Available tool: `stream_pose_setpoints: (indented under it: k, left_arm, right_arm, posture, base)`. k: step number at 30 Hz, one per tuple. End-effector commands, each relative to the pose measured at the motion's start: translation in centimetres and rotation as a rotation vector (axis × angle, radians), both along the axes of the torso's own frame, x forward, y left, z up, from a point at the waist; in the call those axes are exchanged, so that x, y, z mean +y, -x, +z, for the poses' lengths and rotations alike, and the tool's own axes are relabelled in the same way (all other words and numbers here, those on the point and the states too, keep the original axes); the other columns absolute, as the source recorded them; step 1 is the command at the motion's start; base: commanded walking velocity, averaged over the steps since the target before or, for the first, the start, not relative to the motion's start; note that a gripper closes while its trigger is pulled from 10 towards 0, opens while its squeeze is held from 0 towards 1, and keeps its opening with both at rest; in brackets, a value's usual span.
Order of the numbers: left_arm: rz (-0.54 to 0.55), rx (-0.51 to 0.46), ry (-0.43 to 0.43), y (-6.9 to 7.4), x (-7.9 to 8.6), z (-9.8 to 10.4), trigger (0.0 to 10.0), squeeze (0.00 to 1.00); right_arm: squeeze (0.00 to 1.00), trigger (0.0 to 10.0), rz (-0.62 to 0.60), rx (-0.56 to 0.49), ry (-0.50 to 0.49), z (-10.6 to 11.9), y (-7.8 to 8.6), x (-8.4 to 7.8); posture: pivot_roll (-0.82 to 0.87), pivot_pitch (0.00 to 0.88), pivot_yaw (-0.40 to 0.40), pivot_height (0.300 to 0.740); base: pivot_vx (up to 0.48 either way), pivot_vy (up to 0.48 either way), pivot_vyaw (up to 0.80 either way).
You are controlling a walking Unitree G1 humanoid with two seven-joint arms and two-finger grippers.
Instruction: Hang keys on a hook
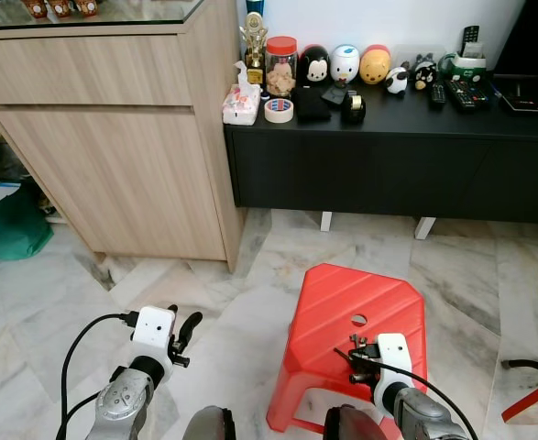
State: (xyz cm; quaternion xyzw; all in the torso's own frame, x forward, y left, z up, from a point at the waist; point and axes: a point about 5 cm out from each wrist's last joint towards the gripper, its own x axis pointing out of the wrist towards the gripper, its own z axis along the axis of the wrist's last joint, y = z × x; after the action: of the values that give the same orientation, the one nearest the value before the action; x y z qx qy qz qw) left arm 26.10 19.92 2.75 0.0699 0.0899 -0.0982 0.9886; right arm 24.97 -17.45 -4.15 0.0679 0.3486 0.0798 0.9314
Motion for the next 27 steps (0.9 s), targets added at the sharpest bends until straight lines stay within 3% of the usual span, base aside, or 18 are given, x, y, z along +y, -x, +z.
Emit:
stream_pose_setpoints:
  k: [1, 3, 4, 11, 16, 27]
  left_arm:
    - [0.007, 0.031, -0.005, 0.4, 0.1, -0.6, 10.0, 0.0]
    - [0.009, 0.032, -0.006, 0.4, 0.2, -0.6, 10.0, 0.0]
    - [0.01, 0.032, -0.006, 0.4, 0.1, -0.6, 10.0, 0.0]
    - [0.007, 0.027, -0.006, 0.4, 0.2, -0.4, 10.0, 0.0]
    - [0.003, 0.014, -0.009, 0.1, 0.2, -0.1, 10.0, 0.0]
    - [-0.007, 0.003, -0.02, 0.5, 0.5, 0.3, 10.0, 0.0]
  right_arm:
    - [0.0, 10.0, -0.002, -0.045, -0.017, 0.4, -0.3, 0.3]
    - [0.0, 10.0, -0.009, -0.06, -0.029, 0.6, -0.5, 0.3]
    - [1.0, 10.0, -0.019, -0.064, -0.036, 0.6, -0.6, 0.2]
    - [1.0, 10.0, -0.053, -0.004, 0.04, 0.6, -0.7, -1.2]
    - [1.0, 10.0, -0.06, -0.01, 0.035, 1.0, -1.3, -1.5]
    - [1.0, 10.0, -0.031, 0.004, 0.007, 1.0, -1.6, -0.5]
  posture:
    - [0.1, 0.064, 0.007, 0.628]
    - [0.1, 0.065, 0.006, 0.628]
    - [0.1, 0.065, 0.006, 0.628]
    - [0.11, 0.062, 0.008, 0.628]
    - [0.11, 0.061, 0.009, 0.628]
    - [0.13, 0.07, 0.022, 0.628]
  base:
    - [0.0, 0.0, 0.0]
    - [0.0, 0.0, 0.0]
    - [0.0, 0.0, 0.0]
    - [0.0, 0.0, 0.0]
    - [0.0, 0.0, 0.0]
    - [0.0, 0.0, 0.0]
